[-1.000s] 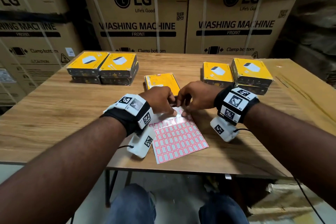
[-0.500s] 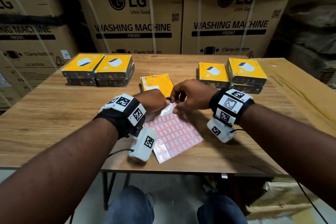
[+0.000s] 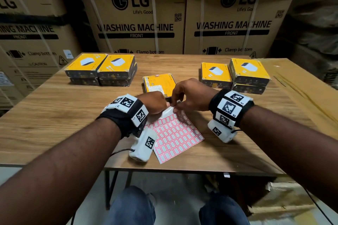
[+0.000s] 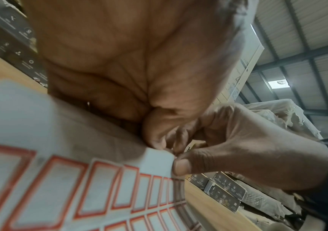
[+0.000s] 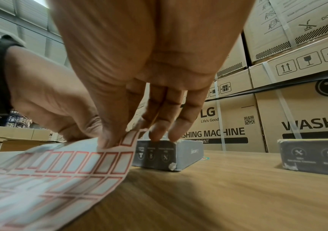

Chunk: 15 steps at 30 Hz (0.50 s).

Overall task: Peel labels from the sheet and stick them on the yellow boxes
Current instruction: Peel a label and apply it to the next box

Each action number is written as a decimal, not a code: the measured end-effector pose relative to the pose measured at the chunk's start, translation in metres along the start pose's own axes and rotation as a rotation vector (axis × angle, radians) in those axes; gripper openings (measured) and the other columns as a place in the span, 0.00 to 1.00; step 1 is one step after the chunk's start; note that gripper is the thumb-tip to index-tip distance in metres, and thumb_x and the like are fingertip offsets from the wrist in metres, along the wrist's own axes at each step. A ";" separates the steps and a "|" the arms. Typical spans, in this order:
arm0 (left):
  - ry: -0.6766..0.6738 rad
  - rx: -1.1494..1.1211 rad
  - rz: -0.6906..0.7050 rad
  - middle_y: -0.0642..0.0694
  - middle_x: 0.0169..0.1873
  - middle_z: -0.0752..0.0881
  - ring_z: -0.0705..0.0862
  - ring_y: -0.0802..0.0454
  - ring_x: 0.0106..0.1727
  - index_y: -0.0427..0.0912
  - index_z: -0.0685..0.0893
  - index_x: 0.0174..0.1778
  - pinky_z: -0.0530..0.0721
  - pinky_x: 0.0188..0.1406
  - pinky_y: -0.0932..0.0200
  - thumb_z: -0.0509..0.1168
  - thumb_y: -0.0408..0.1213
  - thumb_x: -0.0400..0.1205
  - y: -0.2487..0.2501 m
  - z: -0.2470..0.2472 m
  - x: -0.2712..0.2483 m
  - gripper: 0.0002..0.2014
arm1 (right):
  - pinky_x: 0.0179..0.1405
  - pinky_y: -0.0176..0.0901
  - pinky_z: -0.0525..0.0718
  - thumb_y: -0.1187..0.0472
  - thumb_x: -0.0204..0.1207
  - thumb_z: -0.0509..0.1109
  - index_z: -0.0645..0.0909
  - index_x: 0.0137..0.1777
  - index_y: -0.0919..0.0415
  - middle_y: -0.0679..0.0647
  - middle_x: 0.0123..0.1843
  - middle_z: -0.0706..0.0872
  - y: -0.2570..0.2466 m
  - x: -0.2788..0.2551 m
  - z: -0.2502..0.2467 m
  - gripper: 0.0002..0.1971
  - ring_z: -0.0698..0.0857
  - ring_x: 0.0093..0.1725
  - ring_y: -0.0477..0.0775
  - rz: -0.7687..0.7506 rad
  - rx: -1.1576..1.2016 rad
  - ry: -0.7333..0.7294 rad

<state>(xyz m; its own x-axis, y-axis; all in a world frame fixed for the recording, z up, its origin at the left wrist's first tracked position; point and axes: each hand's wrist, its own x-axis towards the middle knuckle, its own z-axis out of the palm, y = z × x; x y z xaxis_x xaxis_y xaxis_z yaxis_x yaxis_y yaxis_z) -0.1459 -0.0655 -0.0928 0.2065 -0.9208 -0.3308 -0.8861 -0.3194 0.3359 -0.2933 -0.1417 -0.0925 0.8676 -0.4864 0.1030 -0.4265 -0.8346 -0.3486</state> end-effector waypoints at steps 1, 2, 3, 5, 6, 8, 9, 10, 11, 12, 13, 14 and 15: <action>0.001 0.003 0.002 0.34 0.52 0.85 0.84 0.37 0.59 0.31 0.84 0.59 0.74 0.45 0.55 0.58 0.45 0.89 0.000 0.000 0.000 0.19 | 0.40 0.34 0.79 0.54 0.67 0.83 0.90 0.45 0.52 0.46 0.45 0.88 0.000 0.000 0.000 0.08 0.83 0.45 0.43 0.003 -0.003 -0.006; 0.005 0.001 0.004 0.35 0.52 0.85 0.84 0.38 0.55 0.31 0.84 0.58 0.75 0.45 0.55 0.58 0.45 0.88 0.000 0.001 0.000 0.19 | 0.38 0.31 0.76 0.54 0.68 0.83 0.90 0.45 0.53 0.45 0.45 0.88 -0.001 0.000 0.000 0.08 0.82 0.45 0.43 0.004 -0.010 -0.014; 0.009 -0.004 0.010 0.35 0.51 0.86 0.83 0.40 0.52 0.32 0.85 0.57 0.75 0.44 0.56 0.59 0.45 0.88 0.000 0.001 0.001 0.18 | 0.36 0.28 0.74 0.55 0.68 0.83 0.89 0.45 0.53 0.45 0.45 0.88 -0.001 0.000 0.000 0.08 0.82 0.44 0.42 0.003 -0.019 -0.024; 0.012 -0.022 0.035 0.39 0.46 0.85 0.81 0.44 0.47 0.35 0.86 0.53 0.75 0.44 0.56 0.60 0.45 0.87 -0.001 0.001 0.001 0.16 | 0.35 0.26 0.71 0.54 0.69 0.82 0.89 0.46 0.53 0.46 0.45 0.88 -0.001 0.001 0.000 0.08 0.82 0.44 0.42 0.005 -0.040 -0.044; 0.005 -0.040 0.050 0.42 0.43 0.84 0.80 0.46 0.46 0.38 0.86 0.49 0.76 0.44 0.56 0.60 0.45 0.87 -0.002 0.001 0.001 0.14 | 0.35 0.26 0.71 0.54 0.70 0.81 0.89 0.46 0.53 0.47 0.46 0.88 0.000 0.001 0.001 0.08 0.82 0.44 0.43 0.006 -0.049 -0.053; -0.031 -0.071 0.077 0.47 0.41 0.84 0.82 0.48 0.45 0.45 0.84 0.41 0.79 0.46 0.54 0.62 0.46 0.86 -0.005 0.000 0.001 0.12 | 0.34 0.26 0.72 0.54 0.71 0.80 0.88 0.46 0.54 0.48 0.45 0.88 0.001 0.001 0.001 0.07 0.82 0.44 0.44 0.015 -0.061 -0.061; -0.048 -0.069 0.082 0.48 0.42 0.85 0.83 0.49 0.46 0.48 0.84 0.41 0.81 0.48 0.54 0.63 0.47 0.86 -0.005 0.000 0.000 0.11 | 0.34 0.27 0.73 0.54 0.71 0.80 0.87 0.46 0.54 0.48 0.45 0.88 0.001 0.001 0.001 0.08 0.82 0.44 0.45 0.023 -0.062 -0.062; -0.053 -0.054 0.082 0.49 0.42 0.86 0.84 0.49 0.47 0.48 0.84 0.42 0.82 0.49 0.53 0.63 0.47 0.86 -0.006 0.000 0.000 0.10 | 0.35 0.28 0.73 0.54 0.72 0.80 0.87 0.46 0.54 0.48 0.45 0.87 0.001 0.001 0.001 0.07 0.82 0.44 0.45 0.030 -0.062 -0.064; -0.045 -0.030 0.081 0.49 0.40 0.85 0.84 0.48 0.47 0.47 0.83 0.43 0.81 0.48 0.54 0.63 0.47 0.86 -0.005 0.001 -0.001 0.10 | 0.35 0.31 0.74 0.54 0.72 0.79 0.87 0.46 0.54 0.48 0.45 0.87 0.001 0.001 0.001 0.07 0.82 0.45 0.46 0.034 -0.061 -0.066; -0.027 0.001 0.078 0.49 0.39 0.84 0.83 0.47 0.46 0.45 0.83 0.44 0.79 0.46 0.55 0.63 0.47 0.86 -0.005 0.002 -0.001 0.11 | 0.37 0.34 0.75 0.54 0.73 0.79 0.86 0.45 0.53 0.48 0.45 0.86 0.000 0.001 0.000 0.06 0.81 0.45 0.46 0.031 -0.061 -0.067; -0.010 0.031 0.072 0.48 0.39 0.83 0.82 0.47 0.46 0.43 0.82 0.44 0.77 0.45 0.57 0.62 0.46 0.86 -0.004 0.002 0.000 0.11 | 0.38 0.37 0.75 0.55 0.73 0.79 0.85 0.44 0.52 0.47 0.45 0.85 -0.001 0.001 0.000 0.06 0.80 0.45 0.46 0.023 -0.066 -0.067; -0.004 0.049 0.064 0.46 0.40 0.83 0.81 0.46 0.46 0.42 0.83 0.45 0.75 0.44 0.58 0.62 0.45 0.86 -0.003 0.003 -0.001 0.11 | 0.41 0.39 0.74 0.55 0.73 0.78 0.84 0.44 0.52 0.47 0.45 0.84 -0.002 0.001 0.000 0.06 0.79 0.45 0.47 0.015 -0.071 -0.067; -0.008 0.053 0.054 0.45 0.42 0.83 0.81 0.46 0.47 0.41 0.83 0.46 0.74 0.44 0.58 0.62 0.45 0.86 -0.002 0.003 0.000 0.12 | 0.43 0.40 0.75 0.55 0.73 0.78 0.84 0.45 0.52 0.47 0.46 0.83 -0.003 0.001 0.001 0.06 0.78 0.46 0.47 0.008 -0.076 -0.066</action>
<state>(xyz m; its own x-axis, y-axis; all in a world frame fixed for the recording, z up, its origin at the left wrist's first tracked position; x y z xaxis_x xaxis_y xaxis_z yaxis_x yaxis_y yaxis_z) -0.1452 -0.0637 -0.0964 0.1546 -0.9344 -0.3209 -0.9167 -0.2568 0.3061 -0.2909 -0.1392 -0.0918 0.8779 -0.4774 0.0374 -0.4499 -0.8489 -0.2773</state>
